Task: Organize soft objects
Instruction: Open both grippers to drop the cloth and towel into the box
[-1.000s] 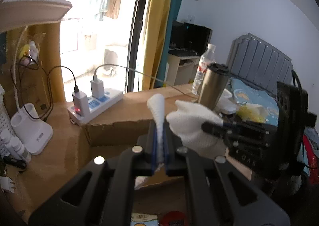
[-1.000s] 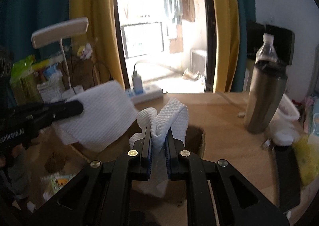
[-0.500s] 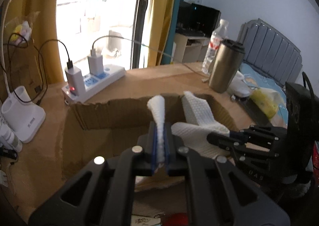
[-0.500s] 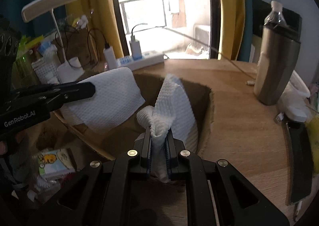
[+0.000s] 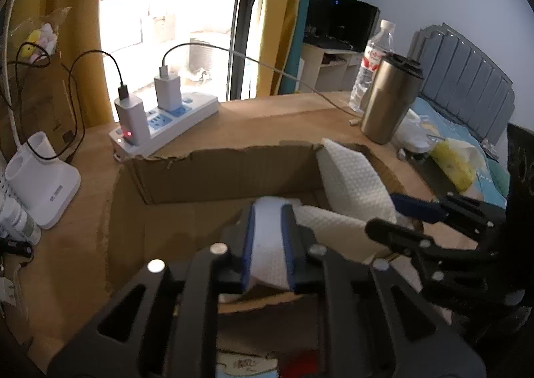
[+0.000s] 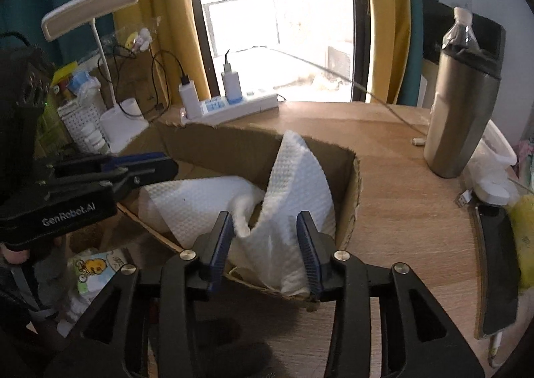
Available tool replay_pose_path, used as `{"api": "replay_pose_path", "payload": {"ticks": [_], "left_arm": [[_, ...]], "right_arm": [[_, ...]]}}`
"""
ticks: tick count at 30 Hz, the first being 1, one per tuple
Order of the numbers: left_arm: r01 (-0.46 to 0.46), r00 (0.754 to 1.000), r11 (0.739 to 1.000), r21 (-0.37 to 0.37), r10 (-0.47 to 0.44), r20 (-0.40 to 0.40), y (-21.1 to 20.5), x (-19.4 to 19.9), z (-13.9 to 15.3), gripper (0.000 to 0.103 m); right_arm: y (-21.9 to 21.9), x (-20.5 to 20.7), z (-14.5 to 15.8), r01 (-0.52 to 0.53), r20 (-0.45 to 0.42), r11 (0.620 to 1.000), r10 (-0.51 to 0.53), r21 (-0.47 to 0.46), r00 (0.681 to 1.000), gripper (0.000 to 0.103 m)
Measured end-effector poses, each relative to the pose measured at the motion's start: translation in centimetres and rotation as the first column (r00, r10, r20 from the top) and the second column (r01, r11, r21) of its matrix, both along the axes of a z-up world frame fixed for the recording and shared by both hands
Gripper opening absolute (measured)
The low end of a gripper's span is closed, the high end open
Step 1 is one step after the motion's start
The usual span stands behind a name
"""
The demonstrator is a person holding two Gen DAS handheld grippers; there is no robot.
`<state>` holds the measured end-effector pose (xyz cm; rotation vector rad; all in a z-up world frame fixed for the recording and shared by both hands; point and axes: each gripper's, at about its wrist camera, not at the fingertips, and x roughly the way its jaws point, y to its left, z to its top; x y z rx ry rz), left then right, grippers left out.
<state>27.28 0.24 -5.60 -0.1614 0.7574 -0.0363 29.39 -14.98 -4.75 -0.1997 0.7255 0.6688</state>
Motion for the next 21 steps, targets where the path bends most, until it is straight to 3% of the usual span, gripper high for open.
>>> {"api": "replay_pose_path", "payload": {"ticks": [21], "left_arm": [[-0.003,0.994,1.000,-0.016,0.005,0.107,1.1,-5.3,3.6,0.021]], "right_arm": [[-1.2,-3.9,2.6,0.056,0.080,0.998,-0.057,0.020,0.995,0.044]]}}
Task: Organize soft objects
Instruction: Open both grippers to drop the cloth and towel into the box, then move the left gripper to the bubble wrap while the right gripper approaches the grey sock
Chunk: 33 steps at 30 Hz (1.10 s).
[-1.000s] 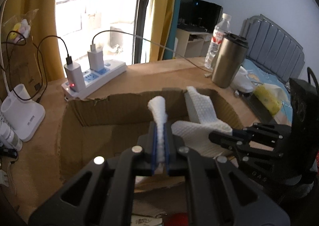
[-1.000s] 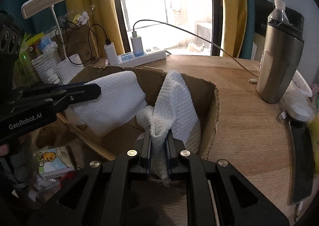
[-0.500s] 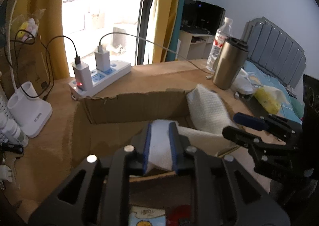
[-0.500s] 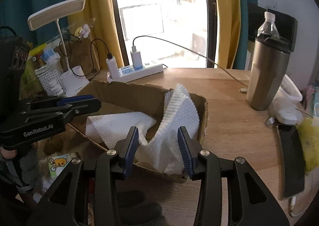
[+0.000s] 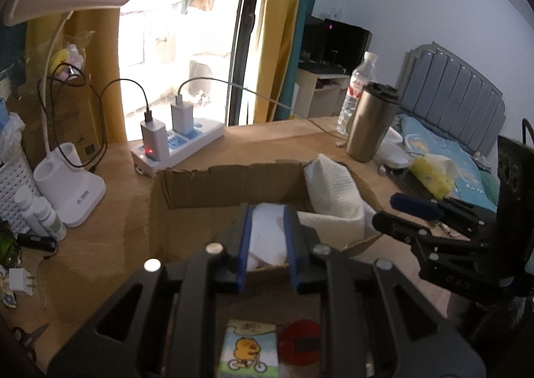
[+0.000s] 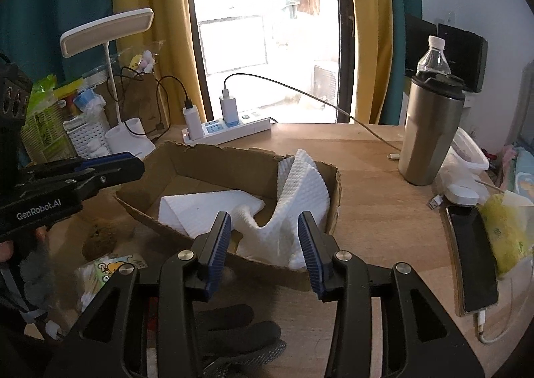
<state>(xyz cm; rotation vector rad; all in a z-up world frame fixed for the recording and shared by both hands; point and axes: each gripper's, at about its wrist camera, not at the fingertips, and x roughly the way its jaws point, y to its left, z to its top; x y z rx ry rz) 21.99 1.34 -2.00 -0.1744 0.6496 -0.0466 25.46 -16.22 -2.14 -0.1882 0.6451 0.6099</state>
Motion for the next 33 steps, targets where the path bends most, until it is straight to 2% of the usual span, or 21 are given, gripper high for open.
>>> {"api": "replay_pose_path", "payload": {"ticks": [5,10,12,18,33], "left_arm": [[0.002,1.000,1.000,-0.001,-0.002,0.015,0.2,-1.2,0.3,0.025],[0.004,1.000,1.000,-0.005,-0.004,0.020,0.2,-2.2,0.3,0.041],[0.004,1.000,1.000,-0.007,-0.003,0.024,0.4,-2.8,0.3,0.055],[-0.002,0.999,1.000,-0.023,0.003,0.039,0.8,-4.8,0.4,0.055],[0.004,1.000,1.000,-0.030,-0.003,0.019,0.5,-7.5,-0.6,0.055]], "right_arm": [[0.0,-1.0,0.4,0.008,0.010,1.000,-0.008,0.001,1.000,0.046],[0.0,-1.9,0.9,0.015,0.024,1.000,-0.015,0.008,1.000,0.052],[0.1,-2.3,1.0,0.017,0.028,1.000,-0.017,0.009,0.999,0.052],[0.2,-3.5,1.3,0.018,0.038,1.000,-0.019,0.007,0.999,0.054],[0.2,-6.5,1.4,0.010,0.049,1.000,-0.010,0.012,0.999,0.062]]}}
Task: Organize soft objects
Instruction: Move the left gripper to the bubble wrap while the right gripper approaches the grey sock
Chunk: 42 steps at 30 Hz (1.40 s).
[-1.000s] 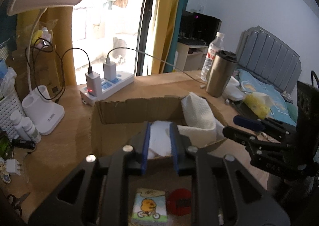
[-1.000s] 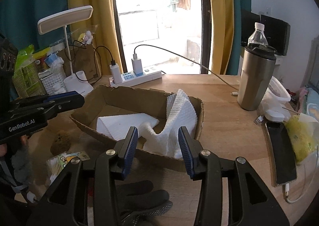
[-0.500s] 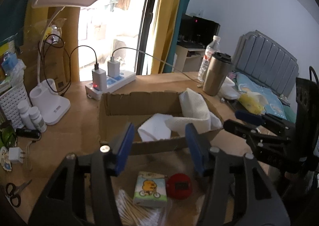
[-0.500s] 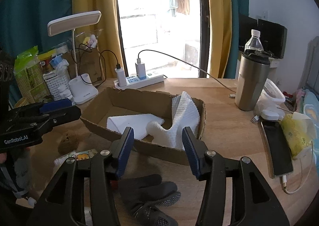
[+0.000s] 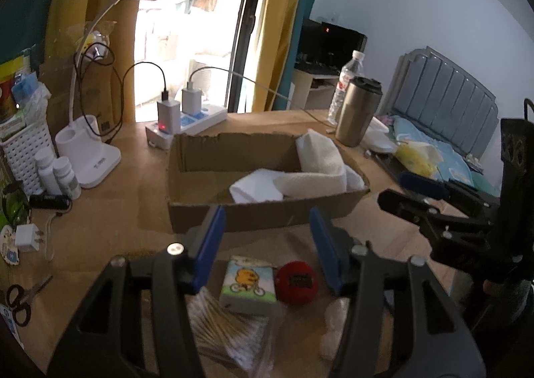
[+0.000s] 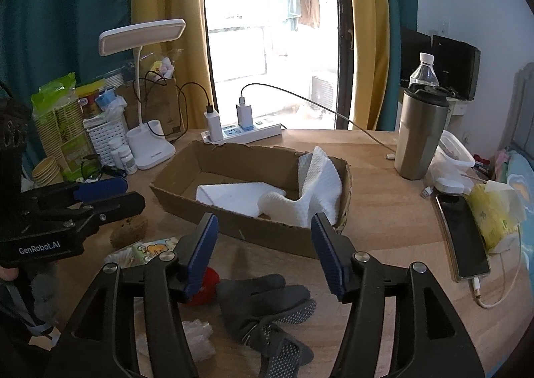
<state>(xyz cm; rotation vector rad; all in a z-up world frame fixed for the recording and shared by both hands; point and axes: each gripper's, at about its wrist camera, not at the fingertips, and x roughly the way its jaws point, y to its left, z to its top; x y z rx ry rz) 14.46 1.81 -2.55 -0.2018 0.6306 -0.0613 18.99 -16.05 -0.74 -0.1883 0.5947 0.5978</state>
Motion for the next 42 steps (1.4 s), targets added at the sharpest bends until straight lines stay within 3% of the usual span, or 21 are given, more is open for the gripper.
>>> {"api": "replay_pose_path", "payload": {"ticks": [10,15,42], "left_arm": [[0.013,1.000,1.000,-0.007,-0.013,-0.004,-0.6,-1.4,-0.6,0.056],[0.019,1.000,0.999,-0.026,-0.019,-0.005,-0.9,-2.0,-1.1,0.073],[0.017,0.997,0.999,-0.045,-0.020,-0.070,-1.8,-4.4,-5.1,0.074]], "right_arm": [[-0.4,-1.6,-0.4,-0.003,-0.002,1.000,0.003,-0.009,1.000,0.065],[-1.0,-2.1,-0.9,0.005,-0.008,1.000,-0.005,-0.010,1.000,0.068],[-1.6,-2.6,-7.6,0.032,-0.152,0.998,-0.040,-0.058,0.988,0.068]]}}
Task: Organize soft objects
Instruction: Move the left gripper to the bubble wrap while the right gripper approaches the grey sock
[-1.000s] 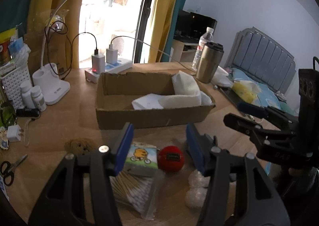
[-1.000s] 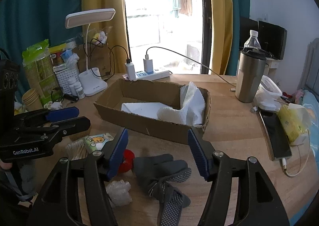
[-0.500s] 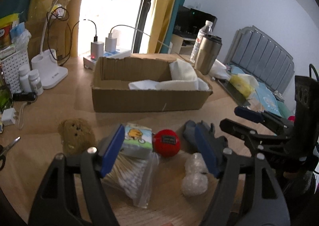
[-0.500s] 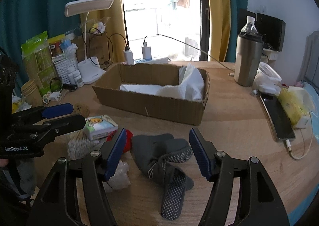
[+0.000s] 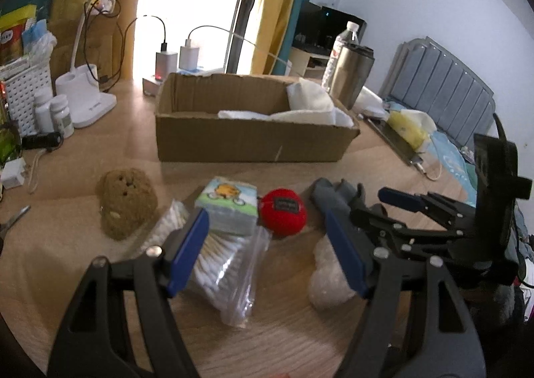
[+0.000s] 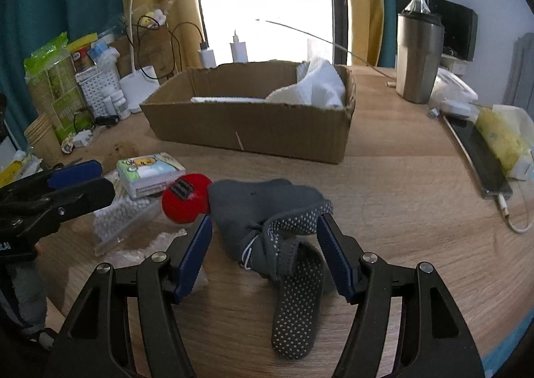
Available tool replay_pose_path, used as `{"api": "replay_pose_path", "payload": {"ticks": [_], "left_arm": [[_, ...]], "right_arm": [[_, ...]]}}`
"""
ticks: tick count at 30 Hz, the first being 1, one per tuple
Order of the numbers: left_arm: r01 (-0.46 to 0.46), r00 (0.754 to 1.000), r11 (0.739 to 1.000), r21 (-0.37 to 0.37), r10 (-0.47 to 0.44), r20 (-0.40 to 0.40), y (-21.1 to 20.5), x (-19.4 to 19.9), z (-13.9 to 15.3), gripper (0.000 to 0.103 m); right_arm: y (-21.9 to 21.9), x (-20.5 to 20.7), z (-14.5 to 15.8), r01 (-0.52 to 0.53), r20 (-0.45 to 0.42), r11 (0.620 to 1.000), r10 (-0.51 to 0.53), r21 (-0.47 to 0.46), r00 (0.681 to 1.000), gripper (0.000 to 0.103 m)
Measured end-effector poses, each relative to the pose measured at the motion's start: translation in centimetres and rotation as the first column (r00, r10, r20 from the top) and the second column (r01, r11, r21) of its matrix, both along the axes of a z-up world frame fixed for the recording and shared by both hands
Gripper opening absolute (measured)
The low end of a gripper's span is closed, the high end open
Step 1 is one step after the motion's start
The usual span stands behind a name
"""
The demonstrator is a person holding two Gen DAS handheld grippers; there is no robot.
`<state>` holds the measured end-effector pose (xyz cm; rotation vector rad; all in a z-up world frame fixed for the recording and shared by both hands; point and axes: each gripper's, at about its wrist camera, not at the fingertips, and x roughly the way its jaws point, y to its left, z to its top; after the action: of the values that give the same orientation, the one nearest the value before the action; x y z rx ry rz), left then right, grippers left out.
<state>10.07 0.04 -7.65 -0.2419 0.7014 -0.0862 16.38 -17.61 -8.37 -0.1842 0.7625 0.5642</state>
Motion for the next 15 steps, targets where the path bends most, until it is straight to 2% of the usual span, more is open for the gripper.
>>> {"api": "replay_pose_path", "payload": {"ticks": [8,15], "left_arm": [[0.004,1.000,1.000,0.006,-0.004,-0.018,-0.7,-0.2,-0.7,0.074],[0.054,0.998,0.998,0.022,-0.053,-0.043,-2.6,0.5,-1.3,0.074]], "right_arm": [[-0.2,0.5,-1.2,-0.006,-0.026,1.000,0.006,-0.017,1.000,0.068],[-0.4,0.5,-2.1,-0.027,-0.039,0.999,0.026,-0.019,0.999,0.064]]}}
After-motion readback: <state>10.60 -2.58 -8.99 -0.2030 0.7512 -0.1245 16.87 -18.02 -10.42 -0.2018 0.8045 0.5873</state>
